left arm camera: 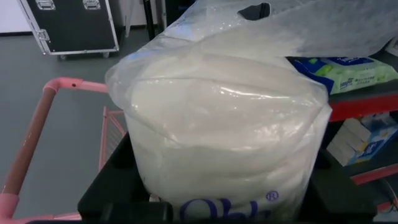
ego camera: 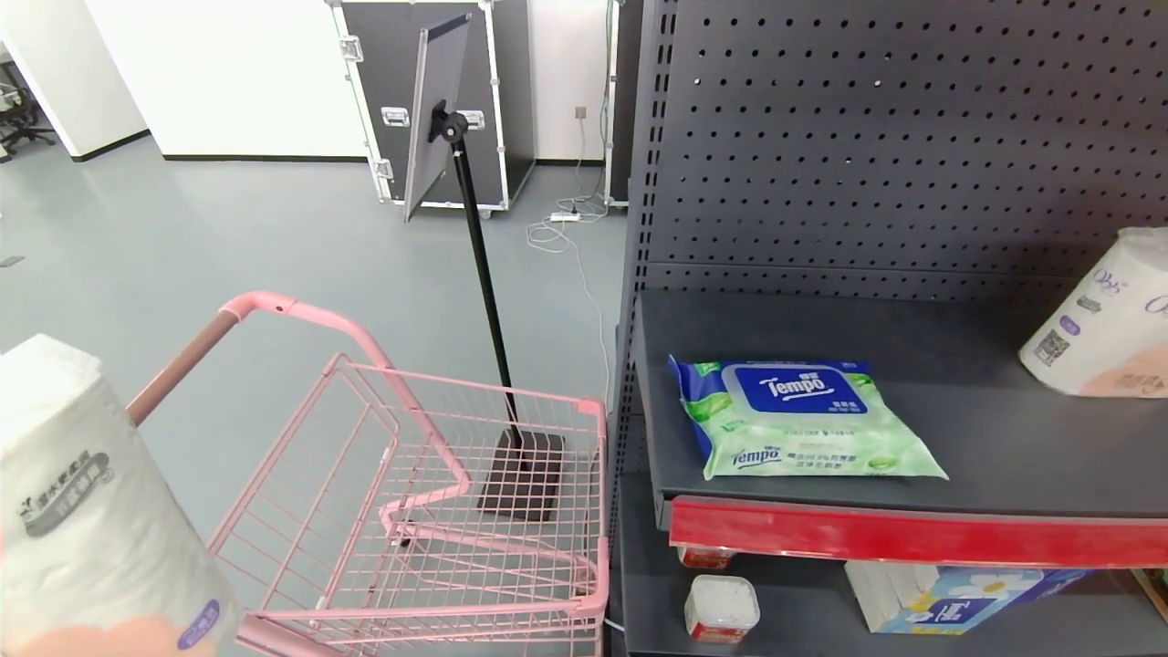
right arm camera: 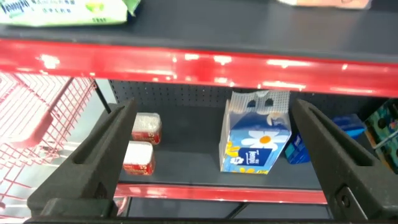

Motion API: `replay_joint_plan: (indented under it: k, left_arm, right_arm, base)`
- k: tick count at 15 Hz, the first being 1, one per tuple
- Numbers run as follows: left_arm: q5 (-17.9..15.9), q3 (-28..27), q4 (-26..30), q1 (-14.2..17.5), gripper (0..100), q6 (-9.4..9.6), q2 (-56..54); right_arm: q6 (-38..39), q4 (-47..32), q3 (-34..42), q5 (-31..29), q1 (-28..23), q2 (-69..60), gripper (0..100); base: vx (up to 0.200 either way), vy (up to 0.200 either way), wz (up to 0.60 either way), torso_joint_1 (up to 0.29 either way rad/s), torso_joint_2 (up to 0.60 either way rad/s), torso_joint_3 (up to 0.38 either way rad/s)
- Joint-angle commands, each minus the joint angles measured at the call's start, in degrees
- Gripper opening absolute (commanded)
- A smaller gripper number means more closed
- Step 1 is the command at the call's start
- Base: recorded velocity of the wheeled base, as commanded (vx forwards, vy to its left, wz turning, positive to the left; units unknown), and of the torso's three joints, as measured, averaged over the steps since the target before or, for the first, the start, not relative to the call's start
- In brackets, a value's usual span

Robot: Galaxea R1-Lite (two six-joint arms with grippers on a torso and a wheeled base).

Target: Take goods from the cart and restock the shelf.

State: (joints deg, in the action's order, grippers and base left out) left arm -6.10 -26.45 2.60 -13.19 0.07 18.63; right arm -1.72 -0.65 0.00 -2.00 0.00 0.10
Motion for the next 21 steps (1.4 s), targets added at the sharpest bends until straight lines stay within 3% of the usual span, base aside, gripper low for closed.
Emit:
replay_joint_plan:
  k: [1,16,21]
  left_arm:
    - [0.1,0.0,-0.3,0.0,0,0.10,1.5]
    - [0.2,0.0,-0.8,0.1,0,1.42,2.8]
    - [0.2,0.2,-0.8,0.1,0,1.42,2.8]
  right_arm:
    - [0.0,-0.1,0.0,0.0,0.0,0.0,100]
    - [0.0,0.0,0.0,0.1,0.0,0.0,100]
    - [0.0,0.0,0.0,0.1,0.0,0.0,100]
  base:
    - [0.000,0.000,0.00,0.168,-0.40,-0.232]
    - [0.000,0.000,0.00,0.152,-0.36,-0.207]
    - [0.000,0.000,0.00,0.038,-0.09,-0.048]
